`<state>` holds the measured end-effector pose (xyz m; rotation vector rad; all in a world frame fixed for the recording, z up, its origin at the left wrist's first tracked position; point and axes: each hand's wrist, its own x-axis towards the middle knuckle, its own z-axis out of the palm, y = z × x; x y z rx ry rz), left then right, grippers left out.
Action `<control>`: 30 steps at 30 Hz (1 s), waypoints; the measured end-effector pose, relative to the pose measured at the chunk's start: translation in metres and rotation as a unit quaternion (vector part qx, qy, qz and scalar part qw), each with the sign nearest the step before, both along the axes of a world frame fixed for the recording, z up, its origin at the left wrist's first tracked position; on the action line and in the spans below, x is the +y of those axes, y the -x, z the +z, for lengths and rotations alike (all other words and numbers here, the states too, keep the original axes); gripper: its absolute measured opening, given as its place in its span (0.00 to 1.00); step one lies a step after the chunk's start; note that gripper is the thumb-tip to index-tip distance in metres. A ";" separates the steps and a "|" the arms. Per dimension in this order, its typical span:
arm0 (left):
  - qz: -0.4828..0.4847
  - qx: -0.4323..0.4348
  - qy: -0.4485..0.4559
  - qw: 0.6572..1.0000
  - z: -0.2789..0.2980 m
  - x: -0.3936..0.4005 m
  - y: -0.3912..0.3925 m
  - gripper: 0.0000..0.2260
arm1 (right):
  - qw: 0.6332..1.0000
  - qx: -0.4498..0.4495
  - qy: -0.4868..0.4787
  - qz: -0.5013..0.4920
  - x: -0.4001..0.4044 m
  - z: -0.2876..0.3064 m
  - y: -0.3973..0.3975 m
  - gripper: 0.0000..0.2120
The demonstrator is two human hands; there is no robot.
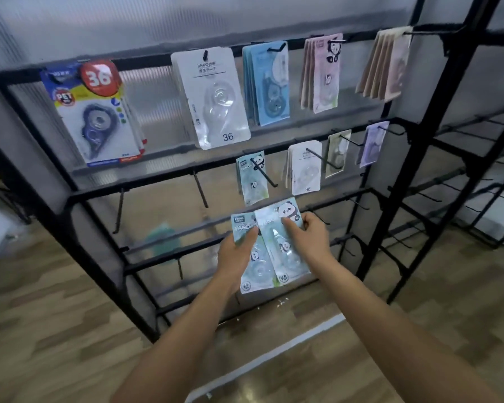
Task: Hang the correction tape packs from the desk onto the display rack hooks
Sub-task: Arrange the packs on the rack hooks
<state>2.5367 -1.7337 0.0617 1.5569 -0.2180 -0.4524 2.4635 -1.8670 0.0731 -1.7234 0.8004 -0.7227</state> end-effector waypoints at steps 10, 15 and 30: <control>0.075 -0.042 -0.035 0.996 0.009 -0.036 -0.020 0.07 | 0.998 0.004 -0.057 0.020 -0.053 0.009 -0.040 0.13; 0.083 -0.047 -0.018 0.995 0.000 -0.041 -0.036 0.08 | 0.997 -0.011 -0.060 0.036 -0.056 0.007 -0.055 0.15; 0.093 -0.045 -0.004 0.995 -0.022 -0.055 -0.074 0.05 | 0.999 -0.042 -0.018 0.001 -0.058 -0.008 -0.063 0.12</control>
